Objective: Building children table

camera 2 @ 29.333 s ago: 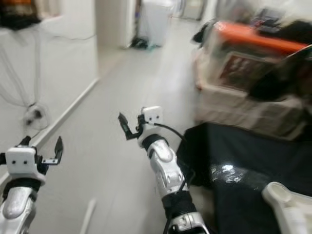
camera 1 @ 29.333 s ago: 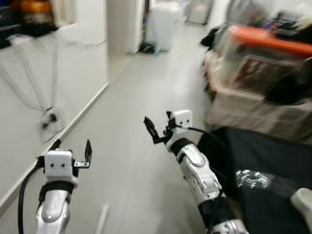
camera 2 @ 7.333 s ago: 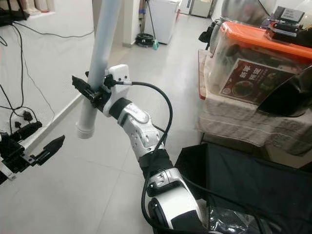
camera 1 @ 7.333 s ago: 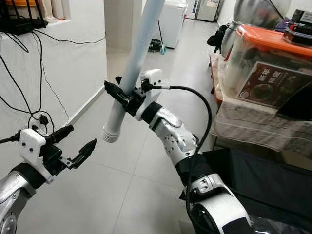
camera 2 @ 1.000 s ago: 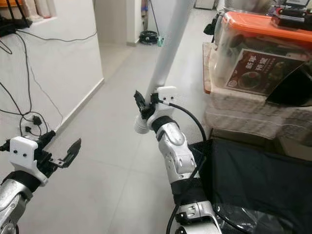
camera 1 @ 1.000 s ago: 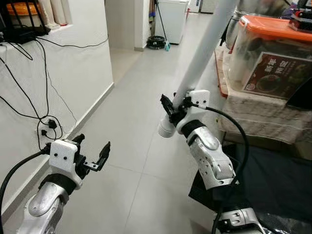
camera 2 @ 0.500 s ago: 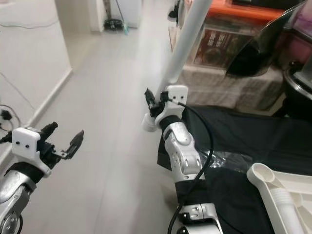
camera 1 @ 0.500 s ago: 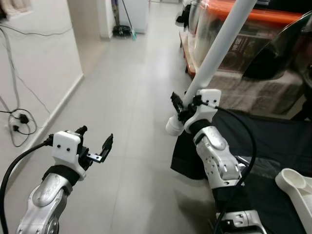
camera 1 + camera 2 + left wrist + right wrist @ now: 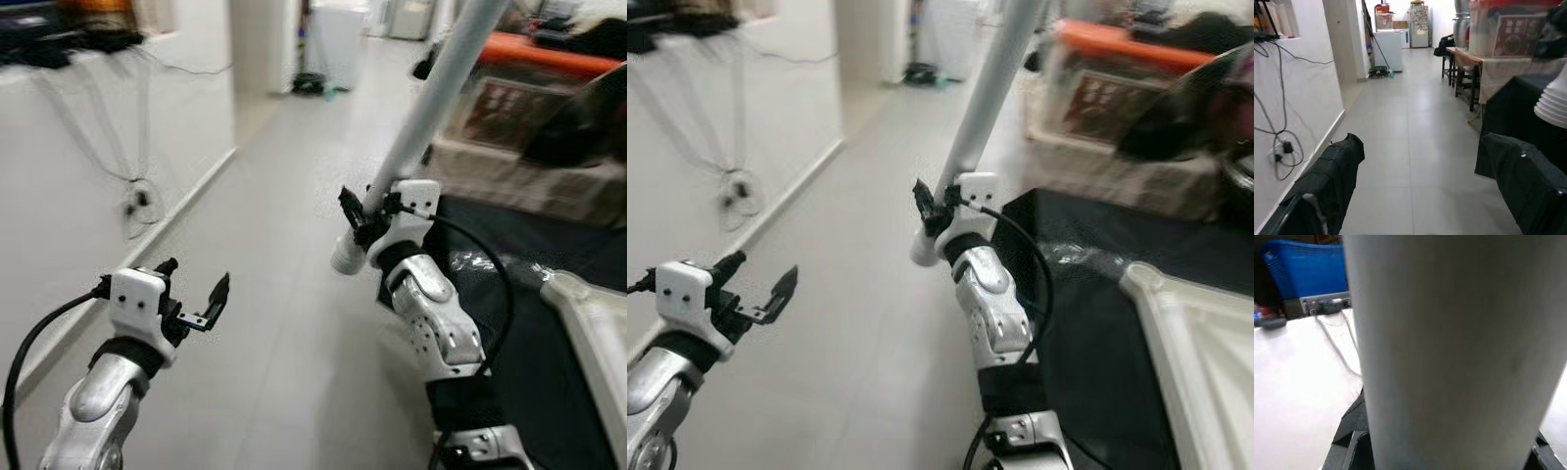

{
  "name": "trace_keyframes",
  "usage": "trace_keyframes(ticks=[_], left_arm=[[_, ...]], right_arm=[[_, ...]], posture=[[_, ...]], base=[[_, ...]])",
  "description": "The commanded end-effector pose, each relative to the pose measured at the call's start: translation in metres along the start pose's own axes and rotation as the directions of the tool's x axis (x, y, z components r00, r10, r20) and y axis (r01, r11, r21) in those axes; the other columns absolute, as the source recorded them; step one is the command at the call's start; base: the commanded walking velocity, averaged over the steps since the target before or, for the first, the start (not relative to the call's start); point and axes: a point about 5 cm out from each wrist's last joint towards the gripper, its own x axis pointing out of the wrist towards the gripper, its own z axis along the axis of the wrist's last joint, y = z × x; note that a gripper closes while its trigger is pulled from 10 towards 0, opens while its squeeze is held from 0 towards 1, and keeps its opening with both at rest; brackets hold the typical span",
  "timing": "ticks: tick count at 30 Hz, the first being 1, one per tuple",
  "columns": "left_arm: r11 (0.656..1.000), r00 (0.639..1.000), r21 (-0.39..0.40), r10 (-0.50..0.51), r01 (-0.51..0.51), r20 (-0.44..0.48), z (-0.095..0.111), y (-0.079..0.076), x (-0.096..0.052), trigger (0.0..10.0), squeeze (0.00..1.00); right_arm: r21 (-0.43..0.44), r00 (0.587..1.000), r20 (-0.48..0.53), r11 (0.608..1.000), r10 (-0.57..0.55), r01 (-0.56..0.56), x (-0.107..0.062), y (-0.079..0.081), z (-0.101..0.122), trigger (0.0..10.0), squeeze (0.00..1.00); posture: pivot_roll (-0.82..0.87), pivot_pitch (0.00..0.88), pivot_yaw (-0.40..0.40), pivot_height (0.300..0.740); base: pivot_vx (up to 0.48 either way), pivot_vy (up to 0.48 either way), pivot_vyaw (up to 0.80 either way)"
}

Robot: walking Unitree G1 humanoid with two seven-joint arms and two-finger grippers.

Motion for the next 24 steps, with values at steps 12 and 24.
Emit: trace_keyframes(ticks=[12,24], left_arm=[[0.999,0.999,0.003,-0.044,0.044,0.024,0.005,-0.006,0.007,10.0,0.0],[0.998,0.997,0.01,-0.067,0.067,0.023,0.004,-0.014,0.012,10.0,0.0]], right_arm=[[-0.016,0.999,0.035,1.0,-0.013,0.013,0.0,-0.008,0.013,10.0,0.0],[-0.026,0.999,0.03,0.999,-0.019,0.02,-0.002,-0.011,0.013,10.0,0.0]], posture=[[0.03,0.0,-0.065,0.74],[0.02,0.0,-0.061,0.74]], base=[[-0.149,-0.038,0.0],[0.0,-0.458,0.0]])
